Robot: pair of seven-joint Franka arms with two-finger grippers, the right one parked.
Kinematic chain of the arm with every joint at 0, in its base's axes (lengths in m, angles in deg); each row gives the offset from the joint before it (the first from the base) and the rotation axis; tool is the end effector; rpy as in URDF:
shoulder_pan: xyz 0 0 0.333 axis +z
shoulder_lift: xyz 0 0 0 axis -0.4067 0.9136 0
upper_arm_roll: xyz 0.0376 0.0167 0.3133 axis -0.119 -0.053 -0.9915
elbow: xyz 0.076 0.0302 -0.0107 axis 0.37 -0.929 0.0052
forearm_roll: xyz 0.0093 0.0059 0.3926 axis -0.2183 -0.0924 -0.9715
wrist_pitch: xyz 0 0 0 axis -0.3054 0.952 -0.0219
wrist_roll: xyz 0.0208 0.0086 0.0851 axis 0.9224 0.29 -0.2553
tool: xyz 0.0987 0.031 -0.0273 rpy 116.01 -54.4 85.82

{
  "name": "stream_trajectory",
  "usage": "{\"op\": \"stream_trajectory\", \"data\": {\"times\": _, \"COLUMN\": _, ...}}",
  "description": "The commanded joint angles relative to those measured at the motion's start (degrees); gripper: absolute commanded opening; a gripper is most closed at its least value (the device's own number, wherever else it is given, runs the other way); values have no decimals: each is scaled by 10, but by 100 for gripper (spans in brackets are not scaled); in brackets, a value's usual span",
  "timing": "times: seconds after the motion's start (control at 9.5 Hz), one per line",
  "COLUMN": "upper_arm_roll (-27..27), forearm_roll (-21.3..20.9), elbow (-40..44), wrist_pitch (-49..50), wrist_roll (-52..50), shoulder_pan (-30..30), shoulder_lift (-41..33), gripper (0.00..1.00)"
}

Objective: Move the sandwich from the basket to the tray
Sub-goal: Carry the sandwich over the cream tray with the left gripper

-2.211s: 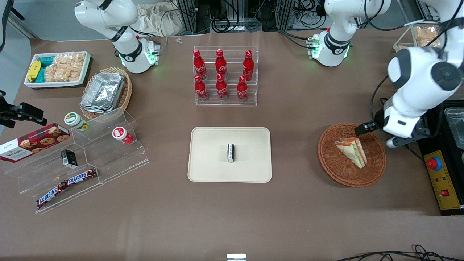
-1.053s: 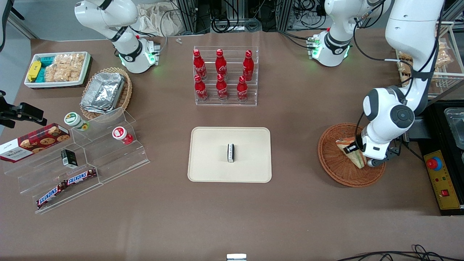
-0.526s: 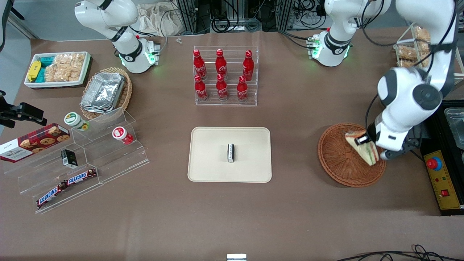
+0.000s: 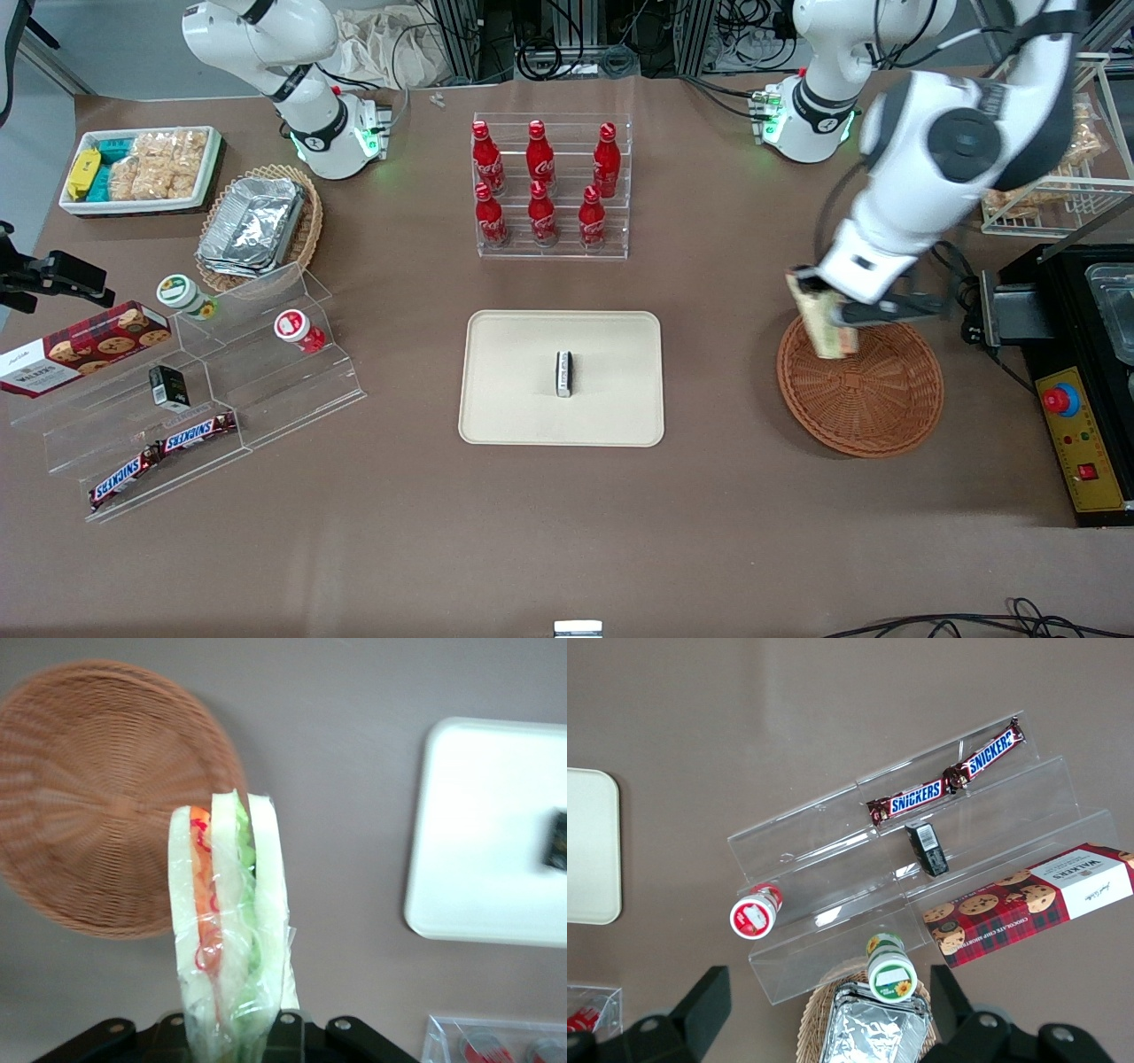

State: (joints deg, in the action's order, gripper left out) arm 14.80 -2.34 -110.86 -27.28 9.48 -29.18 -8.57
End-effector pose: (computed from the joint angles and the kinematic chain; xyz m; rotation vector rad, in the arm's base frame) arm 0.5045 -0.2093 0.4492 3.1215 0.0123 -0.0100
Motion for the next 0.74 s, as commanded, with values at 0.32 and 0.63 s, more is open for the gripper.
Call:
{"op": "stream_trajectory", "data": {"times": 0.32, "upper_arm_roll": 115, "forearm_roll": -4, "elbow": 56, "wrist_pitch": -104, "wrist_roll": -31, "shoulder_pan": -27, "shoulder_lift": 178, "gripper": 0}}
{"op": "stream_trajectory", "data": {"times": 0.63, "upper_arm_roll": 115, "forearm_roll": -76, "elbow": 101, "wrist_pitch": -164, "wrist_roll": -88, "shoulder_pan": -51, "shoulder_lift": 287, "gripper": 0}}
